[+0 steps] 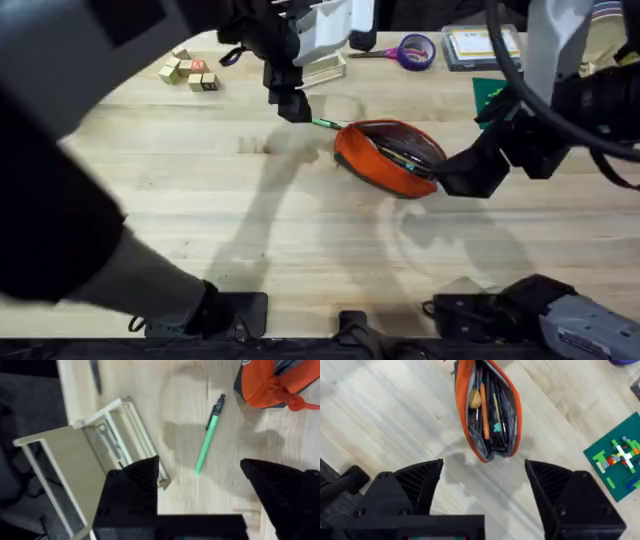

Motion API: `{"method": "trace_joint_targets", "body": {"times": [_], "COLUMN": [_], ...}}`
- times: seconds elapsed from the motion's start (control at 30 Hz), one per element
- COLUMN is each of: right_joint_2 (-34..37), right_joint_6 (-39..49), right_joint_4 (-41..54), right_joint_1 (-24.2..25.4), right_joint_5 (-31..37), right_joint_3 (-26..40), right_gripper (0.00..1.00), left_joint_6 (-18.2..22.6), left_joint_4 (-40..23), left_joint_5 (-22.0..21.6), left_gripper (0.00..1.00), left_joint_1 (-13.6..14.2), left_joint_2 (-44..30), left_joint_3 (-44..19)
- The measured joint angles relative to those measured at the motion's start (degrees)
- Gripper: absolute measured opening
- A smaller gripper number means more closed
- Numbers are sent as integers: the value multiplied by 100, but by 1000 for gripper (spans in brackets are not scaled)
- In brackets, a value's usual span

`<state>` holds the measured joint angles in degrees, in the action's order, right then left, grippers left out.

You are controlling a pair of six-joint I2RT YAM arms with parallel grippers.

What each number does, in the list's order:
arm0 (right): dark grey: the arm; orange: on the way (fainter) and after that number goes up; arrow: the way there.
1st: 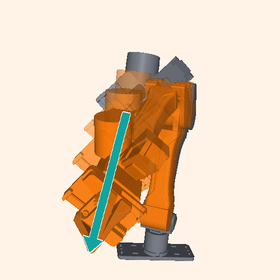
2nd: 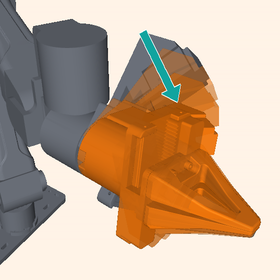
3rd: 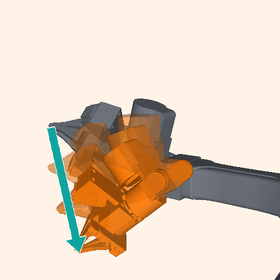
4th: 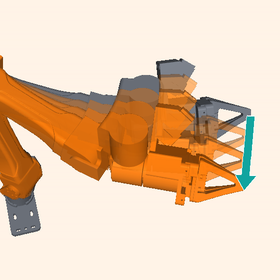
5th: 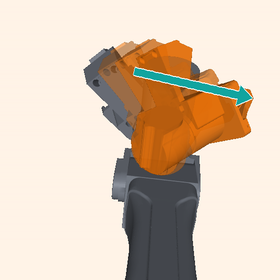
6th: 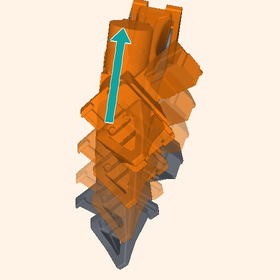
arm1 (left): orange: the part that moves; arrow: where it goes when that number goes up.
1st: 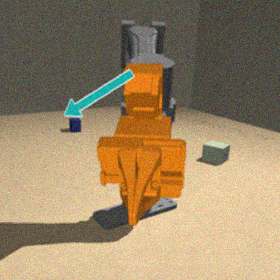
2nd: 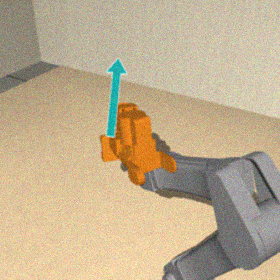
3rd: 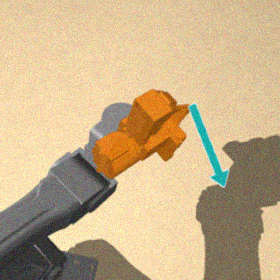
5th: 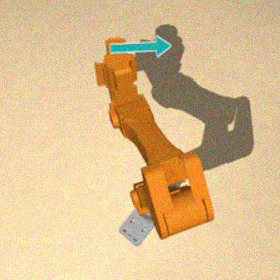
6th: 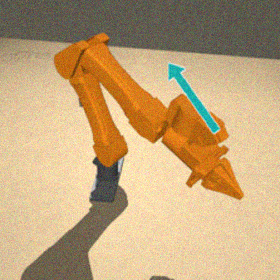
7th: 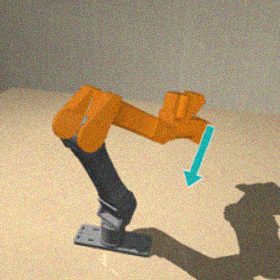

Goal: Unzip the bag, pick up the pens from the table one at a time and place them inside, then zip the bag closed.

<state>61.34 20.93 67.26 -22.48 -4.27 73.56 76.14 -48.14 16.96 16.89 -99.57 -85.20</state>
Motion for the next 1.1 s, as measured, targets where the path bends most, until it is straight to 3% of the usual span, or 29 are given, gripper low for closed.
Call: {"method": "trace_joint_targets", "body": {"times": [0.37, 1.1], "right_joint_2": [0, 0], "right_joint_6": [-15, -15], "right_joint_4": [2, 2], "right_joint_1": [0, 0], "right_joint_5": [0, 0], "right_joint_3": [0, 0], "right_gripper": [998, 997], "left_joint_6": [2, -28], "left_joint_4": [-143, -162], "left_joint_5": [-19, 55], "left_gripper": [991, 990], "left_joint_1": [189, 183], "left_joint_2": [-778, -1892], "left_joint_3": [-270, -379]}}
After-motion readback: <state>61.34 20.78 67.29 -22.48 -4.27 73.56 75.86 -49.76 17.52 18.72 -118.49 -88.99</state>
